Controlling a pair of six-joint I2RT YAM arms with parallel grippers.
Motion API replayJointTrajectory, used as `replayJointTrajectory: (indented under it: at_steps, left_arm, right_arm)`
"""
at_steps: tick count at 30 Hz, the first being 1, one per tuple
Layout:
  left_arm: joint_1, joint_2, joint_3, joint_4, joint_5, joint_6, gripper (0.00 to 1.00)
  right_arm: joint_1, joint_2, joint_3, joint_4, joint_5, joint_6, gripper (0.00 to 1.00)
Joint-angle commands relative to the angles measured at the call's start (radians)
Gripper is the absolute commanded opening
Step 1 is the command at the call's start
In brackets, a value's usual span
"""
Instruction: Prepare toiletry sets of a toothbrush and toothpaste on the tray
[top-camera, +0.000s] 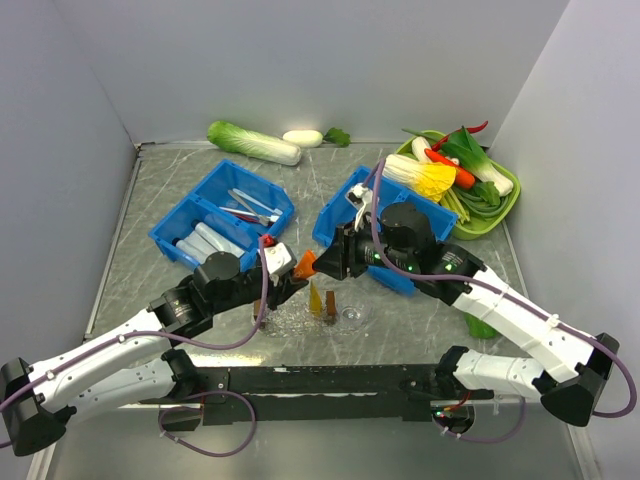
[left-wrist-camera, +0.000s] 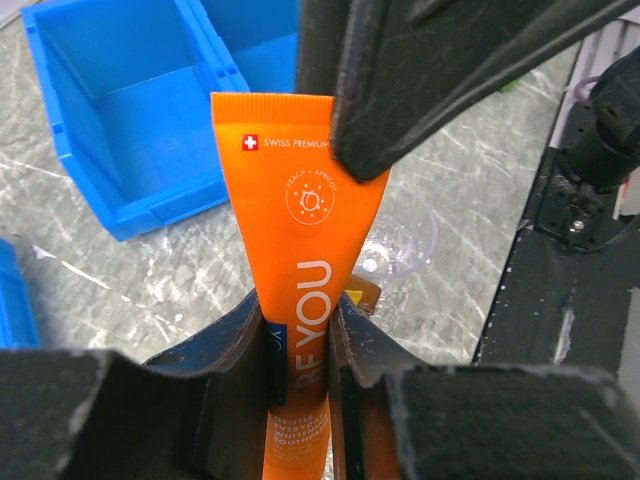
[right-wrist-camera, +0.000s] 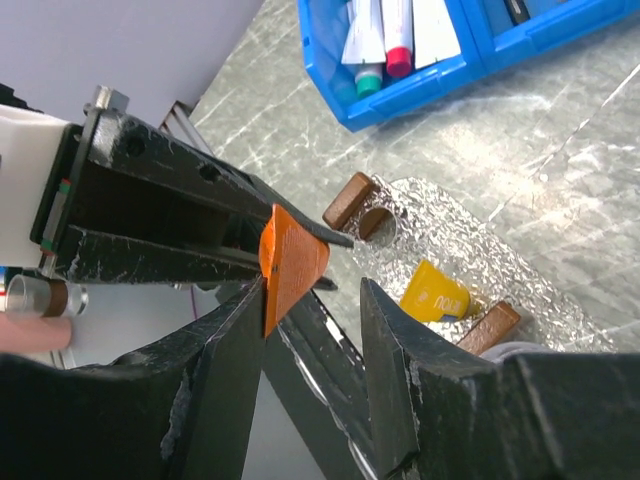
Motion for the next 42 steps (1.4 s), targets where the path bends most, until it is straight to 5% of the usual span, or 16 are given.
replayJointTrajectory:
  at_steps: [1, 6, 12, 13, 15, 16, 19, 21, 29, 37, 42]
  left_arm:
    - [0.006, -0.005, 0.013, 0.082, 0.044, -0.021, 0.23]
    - [0.012, -0.004, 0.015, 0.082, 0.043, -0.024, 0.23]
    - [0.02, -0.008, 0.01, 0.09, 0.038, -0.033, 0.24]
    - [0.02, -0.005, 0.01, 0.091, 0.029, -0.036, 0.29]
    - [0.023, 0.007, 0.018, 0.085, 0.003, -0.051, 0.46]
    - [0.021, 0.012, 0.029, 0.082, -0.012, -0.056, 0.69]
    - [0.031, 0.015, 0.044, 0.087, -0.057, -0.082, 0.91]
    - [0.052, 0.0, 0.049, 0.093, -0.075, -0.102, 0.98]
    - [0.339, 0.009, 0.122, 0.14, -0.117, -0.264, 0.97]
    - [0.576, 0.298, 0.482, -0.104, -0.261, -0.488, 0.96]
    - [0.624, 0.291, 0.387, 0.005, -0.409, -0.446, 0.96]
  right_arm:
    - [0.014, -0.019, -0.009, 0.097, 0.033, 0.024, 0.47]
    - [0.032, 0.007, -0.009, 0.117, 0.055, 0.024, 0.43]
    - [0.058, 0.023, -0.005, 0.123, 0.082, 0.021, 0.11]
    - [0.061, 0.021, -0.005, 0.125, 0.085, 0.021, 0.01]
    - [0.063, 0.014, 0.007, 0.116, 0.099, 0.012, 0.0]
    - [0.064, 0.009, 0.03, 0.104, 0.128, 0.007, 0.0]
    - [0.064, -0.025, 0.078, 0.056, 0.226, -0.024, 0.0]
    - [0.064, -0.055, 0.106, 0.01, 0.297, -0.051, 0.0]
    - [0.095, -0.094, 0.204, -0.151, 0.689, -0.1, 0.0]
    - [0.391, 0.09, 0.412, -0.307, 0.998, -0.099, 0.0]
    - [0.494, 0.233, 0.564, -0.419, 1.058, -0.019, 0.0]
